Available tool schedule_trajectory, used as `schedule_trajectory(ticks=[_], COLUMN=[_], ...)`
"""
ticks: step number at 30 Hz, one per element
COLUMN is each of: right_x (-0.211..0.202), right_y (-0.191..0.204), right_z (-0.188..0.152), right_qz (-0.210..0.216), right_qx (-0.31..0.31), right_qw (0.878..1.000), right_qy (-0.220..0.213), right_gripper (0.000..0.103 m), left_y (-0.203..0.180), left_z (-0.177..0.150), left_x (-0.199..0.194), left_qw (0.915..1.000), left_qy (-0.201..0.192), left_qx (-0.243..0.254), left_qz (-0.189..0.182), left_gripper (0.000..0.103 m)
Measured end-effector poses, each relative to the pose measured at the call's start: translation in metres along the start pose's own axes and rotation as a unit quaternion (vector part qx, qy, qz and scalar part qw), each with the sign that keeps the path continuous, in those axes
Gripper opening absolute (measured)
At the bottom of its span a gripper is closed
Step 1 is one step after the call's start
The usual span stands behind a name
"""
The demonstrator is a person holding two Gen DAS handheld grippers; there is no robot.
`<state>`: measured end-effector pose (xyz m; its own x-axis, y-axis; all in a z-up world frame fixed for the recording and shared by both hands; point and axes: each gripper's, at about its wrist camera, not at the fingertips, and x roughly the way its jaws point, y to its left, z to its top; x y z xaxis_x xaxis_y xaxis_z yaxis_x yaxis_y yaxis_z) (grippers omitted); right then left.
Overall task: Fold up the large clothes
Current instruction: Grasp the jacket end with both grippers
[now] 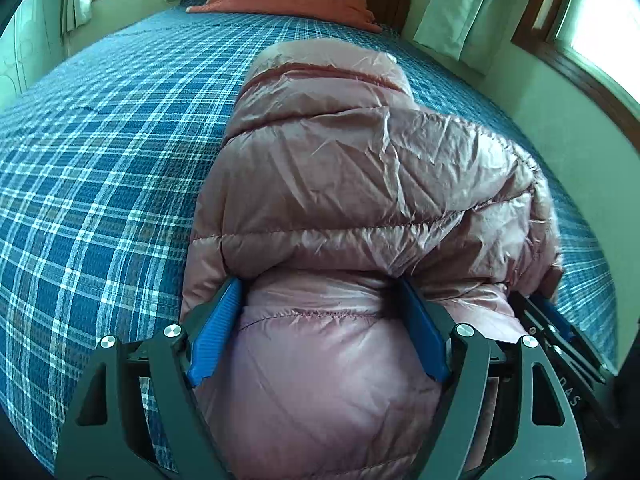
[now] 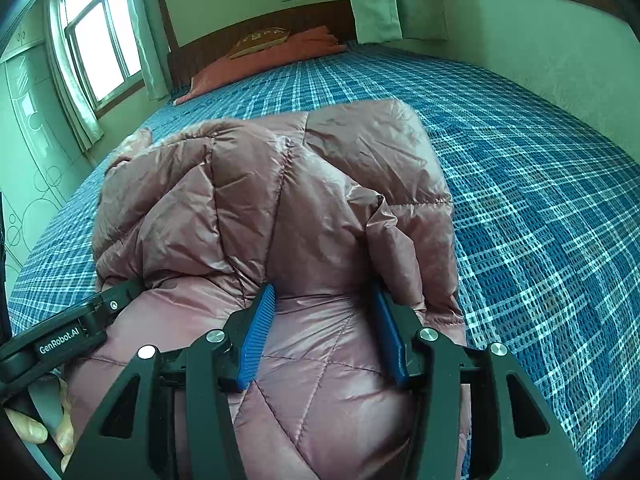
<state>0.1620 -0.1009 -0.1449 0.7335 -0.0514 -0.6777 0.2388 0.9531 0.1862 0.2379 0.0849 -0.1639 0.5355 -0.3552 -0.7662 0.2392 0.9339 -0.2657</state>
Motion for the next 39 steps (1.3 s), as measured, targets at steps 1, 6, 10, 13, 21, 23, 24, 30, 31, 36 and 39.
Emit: schedule_trajectory(ticks=[1, 6, 10, 13, 21, 23, 24, 30, 31, 36, 39], right_x=[-0.006, -0.041, -0.027, -0.015, -0.009, -0.009, -0.010, -0.013, -0.014, -0.027, -0.037], right_y=[-0.001, -0.023, -0.044, -0.062, -0.058, -0.060, -0.059, -0.060, -0.059, -0.055, -0.050], right_z=[0.003, 0.006, -0.001, -0.010, -0.018, -0.019, -0.020, -0.030, -0.030, -0.031, -0.030], right_qz=[0.004, 0.024, 0.011, 0.052, 0.110, 0.117, 0.118, 0.147, 0.148, 0.135, 0.126], right_qx=[0.006, 0.074, 0.096, 0.153, 0.155, 0.157, 0.153, 0.163, 0.162, 0.149, 0.143], right_qw=[1.000, 0.997, 0.995, 0.986, 0.980, 0.979, 0.980, 0.974, 0.974, 0.979, 0.981], right_qy=[0.003, -0.012, 0.027, 0.045, 0.054, 0.051, 0.049, 0.055, 0.054, 0.039, 0.033], right_gripper=[0.051, 0.074, 0.074, 0.082, 0.084, 0.081, 0.077, 0.059, 0.057, 0.044, 0.039], left_y=[0.005, 0.055, 0.080, 0.080, 0.068, 0.062, 0.058, 0.036, 0.034, 0.025, 0.021], left_z=[0.003, 0.000, -0.014, -0.014, -0.009, -0.007, -0.004, -0.001, -0.001, 0.000, 0.002], left_x=[-0.005, -0.031, -0.018, -0.016, 0.001, 0.002, 0.003, 0.001, 0.000, -0.013, -0.017], left_qw=[0.9999, 0.9882, 0.9727, 0.9722, 0.9721, 0.9740, 0.9748, 0.9786, 0.9790, 0.9810, 0.9813], left_qy=[0.004, 0.012, 0.063, 0.059, 0.090, 0.091, 0.090, 0.079, 0.076, 0.059, 0.054], left_qx=[-0.010, -0.140, -0.197, -0.191, -0.155, -0.141, -0.136, -0.115, -0.112, -0.086, -0.078], left_qz=[-0.010, -0.062, -0.106, -0.122, -0.151, -0.152, -0.152, -0.152, -0.152, -0.164, -0.168], left_gripper=[0.080, 0.087, 0.091, 0.095, 0.100, 0.100, 0.099, 0.073, 0.067, 0.047, 0.043])
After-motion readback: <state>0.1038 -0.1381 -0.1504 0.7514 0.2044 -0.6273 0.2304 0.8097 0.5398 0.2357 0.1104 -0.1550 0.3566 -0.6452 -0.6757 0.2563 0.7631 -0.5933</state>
